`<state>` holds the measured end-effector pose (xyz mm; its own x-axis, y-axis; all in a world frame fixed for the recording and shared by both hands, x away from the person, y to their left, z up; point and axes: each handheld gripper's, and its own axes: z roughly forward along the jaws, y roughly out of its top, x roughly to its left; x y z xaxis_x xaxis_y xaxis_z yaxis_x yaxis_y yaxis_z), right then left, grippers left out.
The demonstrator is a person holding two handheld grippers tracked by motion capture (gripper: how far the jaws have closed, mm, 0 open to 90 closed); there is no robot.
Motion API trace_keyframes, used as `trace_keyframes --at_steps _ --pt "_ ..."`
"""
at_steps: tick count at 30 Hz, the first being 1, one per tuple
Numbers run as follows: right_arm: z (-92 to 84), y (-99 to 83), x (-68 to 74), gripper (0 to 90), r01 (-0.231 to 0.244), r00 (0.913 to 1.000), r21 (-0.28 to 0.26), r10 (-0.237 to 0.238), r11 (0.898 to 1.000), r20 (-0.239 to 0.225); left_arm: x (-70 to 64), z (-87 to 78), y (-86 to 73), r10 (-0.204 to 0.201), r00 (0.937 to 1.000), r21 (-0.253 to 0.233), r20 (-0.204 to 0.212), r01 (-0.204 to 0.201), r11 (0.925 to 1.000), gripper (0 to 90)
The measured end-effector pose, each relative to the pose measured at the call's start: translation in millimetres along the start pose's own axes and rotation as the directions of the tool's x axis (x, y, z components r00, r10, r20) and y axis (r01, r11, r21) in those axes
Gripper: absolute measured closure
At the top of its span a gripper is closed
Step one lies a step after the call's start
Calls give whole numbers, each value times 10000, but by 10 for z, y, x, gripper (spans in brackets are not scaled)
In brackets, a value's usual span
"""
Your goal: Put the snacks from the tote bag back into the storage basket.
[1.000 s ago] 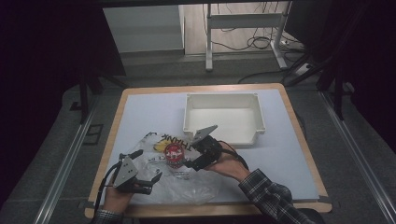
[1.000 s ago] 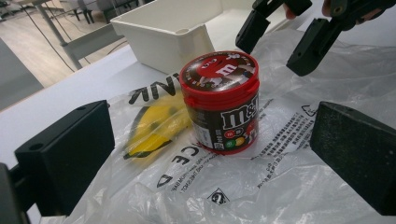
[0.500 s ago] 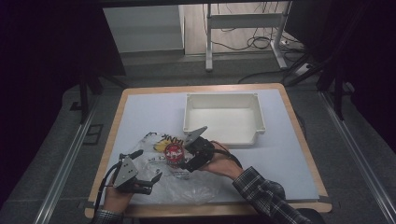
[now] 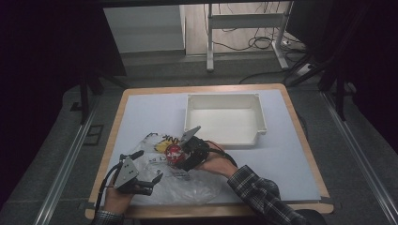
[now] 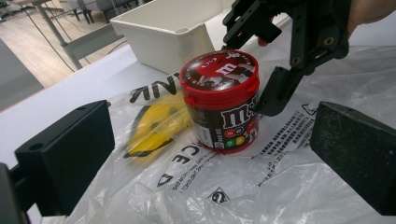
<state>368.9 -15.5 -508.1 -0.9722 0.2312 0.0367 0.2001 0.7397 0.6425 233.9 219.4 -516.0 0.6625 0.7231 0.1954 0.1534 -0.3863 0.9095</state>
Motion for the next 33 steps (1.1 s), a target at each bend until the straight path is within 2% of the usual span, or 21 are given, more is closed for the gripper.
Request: trace_keyframes --at_steps 8,33 --pt "106 49 -30 242 -148 9998 126 150 9998 -158 -2 -1 -1 23 10000 -1 -11 -23 10000 0" --pt "263 110 -8 241 407 9990 462 -416 9981 180 -9 0 1 59 10000 4 7 -59 10000 0"
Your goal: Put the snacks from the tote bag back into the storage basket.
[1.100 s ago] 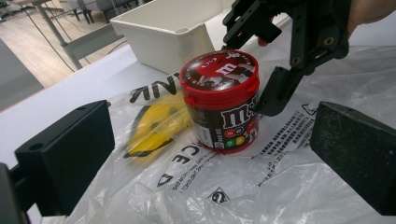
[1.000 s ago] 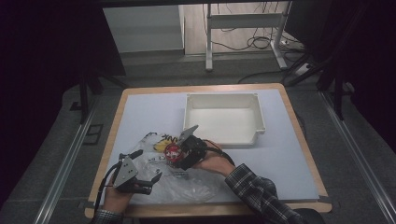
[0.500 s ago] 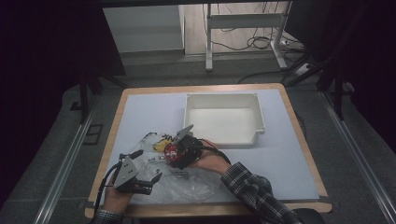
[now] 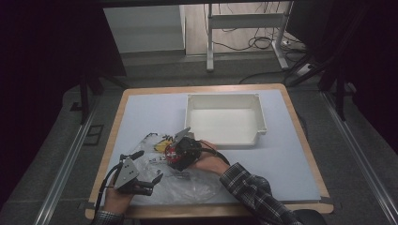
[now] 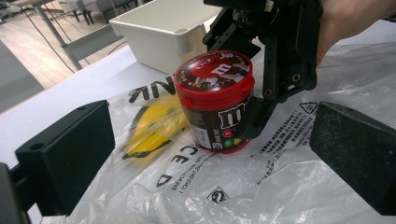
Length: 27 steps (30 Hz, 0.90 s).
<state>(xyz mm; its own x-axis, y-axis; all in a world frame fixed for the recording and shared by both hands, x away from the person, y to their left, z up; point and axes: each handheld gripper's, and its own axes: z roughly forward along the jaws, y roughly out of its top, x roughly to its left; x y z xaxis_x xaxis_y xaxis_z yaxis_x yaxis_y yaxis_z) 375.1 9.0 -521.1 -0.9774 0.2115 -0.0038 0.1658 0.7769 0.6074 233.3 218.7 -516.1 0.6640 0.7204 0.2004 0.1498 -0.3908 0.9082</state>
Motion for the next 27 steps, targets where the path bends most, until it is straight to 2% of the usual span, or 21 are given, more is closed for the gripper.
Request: trace_keyframes --at_steps 12,27 --pt "-26 6 22 256 138 9996 107 -140 9998 225 1 0 0 10 10000 16 -2 -10 10000 0" --pt "-191 75 84 256 385 9992 -16 -385 9993 -77 0 2 -1 65 10000 50 -1 -65 10000 0"
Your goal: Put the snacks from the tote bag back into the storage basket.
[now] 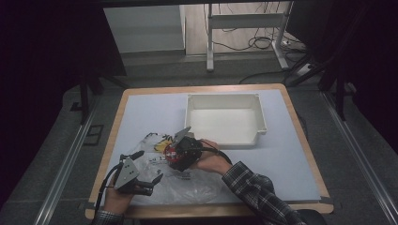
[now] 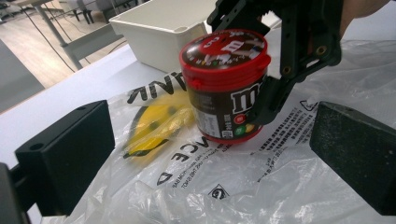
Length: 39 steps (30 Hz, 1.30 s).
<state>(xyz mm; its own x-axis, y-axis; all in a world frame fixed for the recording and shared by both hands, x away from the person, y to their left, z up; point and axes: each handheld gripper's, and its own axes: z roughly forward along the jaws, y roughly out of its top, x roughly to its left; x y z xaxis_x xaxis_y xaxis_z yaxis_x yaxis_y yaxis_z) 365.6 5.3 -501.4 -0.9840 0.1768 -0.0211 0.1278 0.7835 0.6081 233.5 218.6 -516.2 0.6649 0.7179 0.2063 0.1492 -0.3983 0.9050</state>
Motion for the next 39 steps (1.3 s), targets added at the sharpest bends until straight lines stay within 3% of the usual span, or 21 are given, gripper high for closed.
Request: trace_keyframes --at_steps 9,39 --pt "-144 32 -1 256 -47 9997 -152 43 9999 -260 3 1 0 54 10000 56 -8 -54 10000 0" --pt "-488 -9 -17 256 138 9998 -389 -142 9991 -102 -6 7 -1 111 9999 89 -30 -111 9999 0"
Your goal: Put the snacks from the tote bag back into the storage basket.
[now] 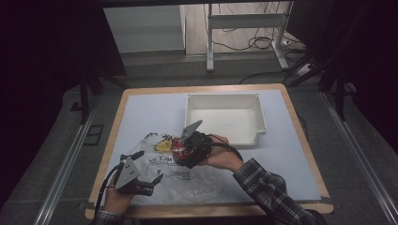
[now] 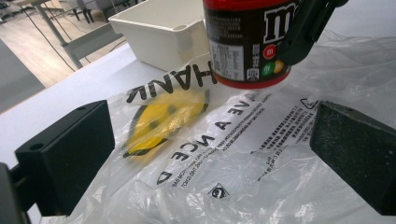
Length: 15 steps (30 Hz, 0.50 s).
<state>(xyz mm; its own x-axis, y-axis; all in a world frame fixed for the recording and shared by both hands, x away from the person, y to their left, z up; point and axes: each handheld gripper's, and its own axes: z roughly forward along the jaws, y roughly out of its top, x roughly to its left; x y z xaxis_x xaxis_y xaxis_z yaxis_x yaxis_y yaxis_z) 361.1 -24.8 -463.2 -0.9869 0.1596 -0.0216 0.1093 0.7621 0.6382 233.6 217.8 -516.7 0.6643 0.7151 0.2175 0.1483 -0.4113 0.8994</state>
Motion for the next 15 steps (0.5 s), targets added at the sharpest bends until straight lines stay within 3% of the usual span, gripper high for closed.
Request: trace_keyframes --at_steps 7,15 --pt "-95 -65 -51 256 -265 9996 -176 267 9995 119 -18 14 3 154 9999 101 -40 -153 9998 0" --pt "-214 -64 -59 256 -237 9996 -360 243 9991 168 -46 33 8 431 9991 248 -23 -431 9988 0"
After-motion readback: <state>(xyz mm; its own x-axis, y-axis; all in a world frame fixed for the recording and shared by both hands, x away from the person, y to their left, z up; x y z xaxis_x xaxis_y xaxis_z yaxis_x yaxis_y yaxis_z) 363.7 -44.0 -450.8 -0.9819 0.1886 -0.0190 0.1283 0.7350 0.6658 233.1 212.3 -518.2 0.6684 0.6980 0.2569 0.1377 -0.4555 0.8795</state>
